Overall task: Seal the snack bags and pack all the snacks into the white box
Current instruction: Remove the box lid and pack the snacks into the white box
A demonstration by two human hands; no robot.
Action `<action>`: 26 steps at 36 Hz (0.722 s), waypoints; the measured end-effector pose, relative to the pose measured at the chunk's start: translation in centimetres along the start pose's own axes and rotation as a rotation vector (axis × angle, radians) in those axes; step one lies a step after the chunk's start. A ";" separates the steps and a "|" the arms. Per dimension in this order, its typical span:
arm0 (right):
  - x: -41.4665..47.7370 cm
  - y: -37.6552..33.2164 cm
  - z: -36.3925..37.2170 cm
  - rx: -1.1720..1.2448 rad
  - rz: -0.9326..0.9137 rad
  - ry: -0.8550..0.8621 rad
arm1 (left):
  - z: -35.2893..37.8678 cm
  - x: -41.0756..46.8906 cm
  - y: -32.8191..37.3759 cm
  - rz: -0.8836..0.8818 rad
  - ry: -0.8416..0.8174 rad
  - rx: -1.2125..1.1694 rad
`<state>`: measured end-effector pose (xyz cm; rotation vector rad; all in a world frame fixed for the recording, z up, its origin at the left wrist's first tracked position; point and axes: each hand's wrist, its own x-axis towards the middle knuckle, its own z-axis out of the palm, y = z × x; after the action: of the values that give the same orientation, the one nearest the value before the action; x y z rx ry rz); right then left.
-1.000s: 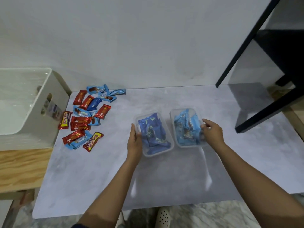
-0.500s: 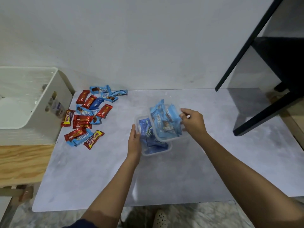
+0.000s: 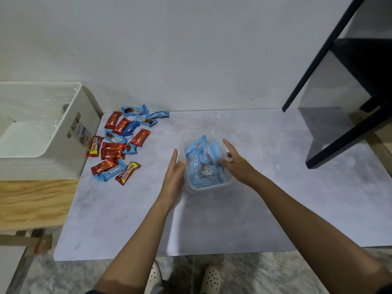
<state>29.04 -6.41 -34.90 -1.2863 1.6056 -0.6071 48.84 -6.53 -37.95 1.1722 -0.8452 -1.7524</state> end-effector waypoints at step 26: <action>4.1 -21.0 7.8 0.194 -0.233 -0.053 | -12.6 -0.1 20.4 0.266 0.044 0.177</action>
<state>45.54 -15.61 -22.27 -1.3406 1.3286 -0.8436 66.29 -15.92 -24.47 1.1484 -1.0937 -1.4541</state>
